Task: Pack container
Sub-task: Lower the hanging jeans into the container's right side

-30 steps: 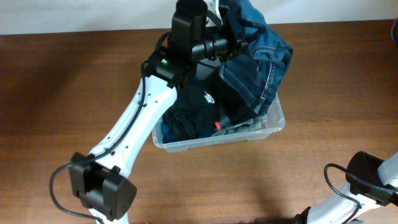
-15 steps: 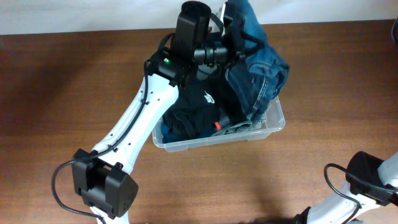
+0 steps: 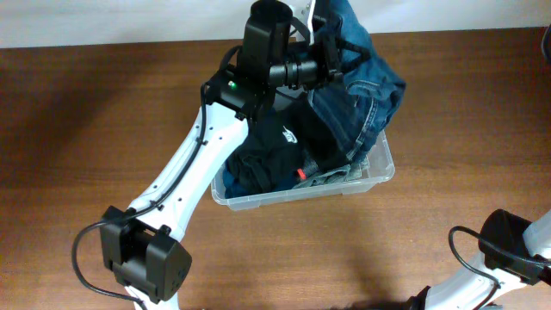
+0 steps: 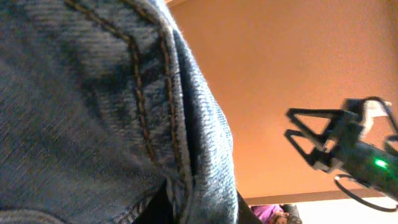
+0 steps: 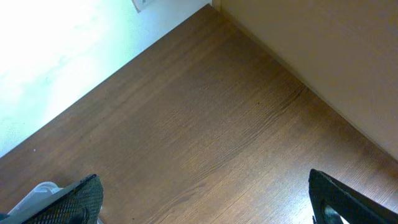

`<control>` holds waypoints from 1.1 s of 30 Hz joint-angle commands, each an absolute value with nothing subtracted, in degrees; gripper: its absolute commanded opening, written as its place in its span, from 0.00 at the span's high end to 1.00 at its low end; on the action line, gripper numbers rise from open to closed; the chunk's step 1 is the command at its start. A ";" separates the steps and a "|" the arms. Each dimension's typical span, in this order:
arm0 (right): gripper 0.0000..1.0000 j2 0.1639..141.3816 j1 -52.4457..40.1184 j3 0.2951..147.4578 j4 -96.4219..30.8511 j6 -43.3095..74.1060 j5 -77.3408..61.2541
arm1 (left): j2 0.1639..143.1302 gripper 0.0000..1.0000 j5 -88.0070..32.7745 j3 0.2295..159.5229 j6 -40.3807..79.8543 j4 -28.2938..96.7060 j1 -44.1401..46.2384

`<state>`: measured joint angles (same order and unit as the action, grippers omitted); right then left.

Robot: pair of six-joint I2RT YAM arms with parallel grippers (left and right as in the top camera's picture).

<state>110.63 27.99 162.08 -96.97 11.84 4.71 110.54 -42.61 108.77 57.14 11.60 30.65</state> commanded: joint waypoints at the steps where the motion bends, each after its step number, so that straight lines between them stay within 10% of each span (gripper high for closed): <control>1: 0.02 110.02 28.14 161.99 -97.30 11.79 5.02 | 108.44 0.99 -43.59 111.46 54.30 7.53 31.18; 33: 0.02 110.02 28.14 161.99 -97.30 11.79 5.02 | 114.65 0.99 -49.32 111.46 37.26 20.86 30.22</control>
<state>110.63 27.99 162.08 -96.97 11.77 4.71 115.74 -49.15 109.51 41.36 19.38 31.83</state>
